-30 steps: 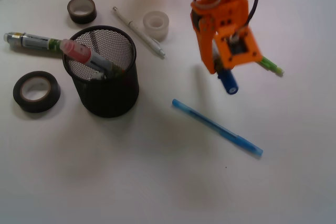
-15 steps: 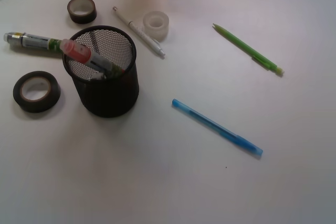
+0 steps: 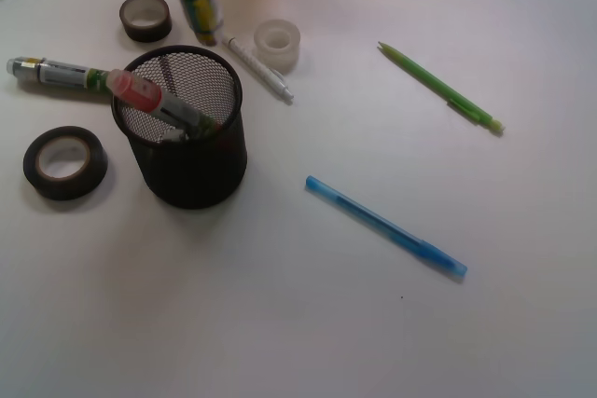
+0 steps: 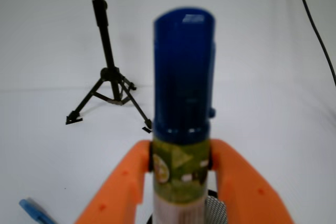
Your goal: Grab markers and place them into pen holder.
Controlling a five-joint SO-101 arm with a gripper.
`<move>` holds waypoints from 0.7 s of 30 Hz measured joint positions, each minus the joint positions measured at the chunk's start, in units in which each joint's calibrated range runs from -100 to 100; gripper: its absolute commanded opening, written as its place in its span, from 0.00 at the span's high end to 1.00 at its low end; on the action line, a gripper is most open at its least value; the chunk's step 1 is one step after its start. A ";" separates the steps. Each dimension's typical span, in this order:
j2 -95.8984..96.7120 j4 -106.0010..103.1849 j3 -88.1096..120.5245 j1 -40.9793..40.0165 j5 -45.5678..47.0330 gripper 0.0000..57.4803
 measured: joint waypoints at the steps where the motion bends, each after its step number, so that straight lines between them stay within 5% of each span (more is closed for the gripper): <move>1: -0.09 -1.56 1.62 0.52 -0.29 0.99; 10: -0.09 -17.11 11.95 2.07 -1.81 0.97; 17: 6.18 -29.98 13.03 1.70 -3.52 0.66; 21: 11.06 -38.01 13.03 0.67 -3.71 0.58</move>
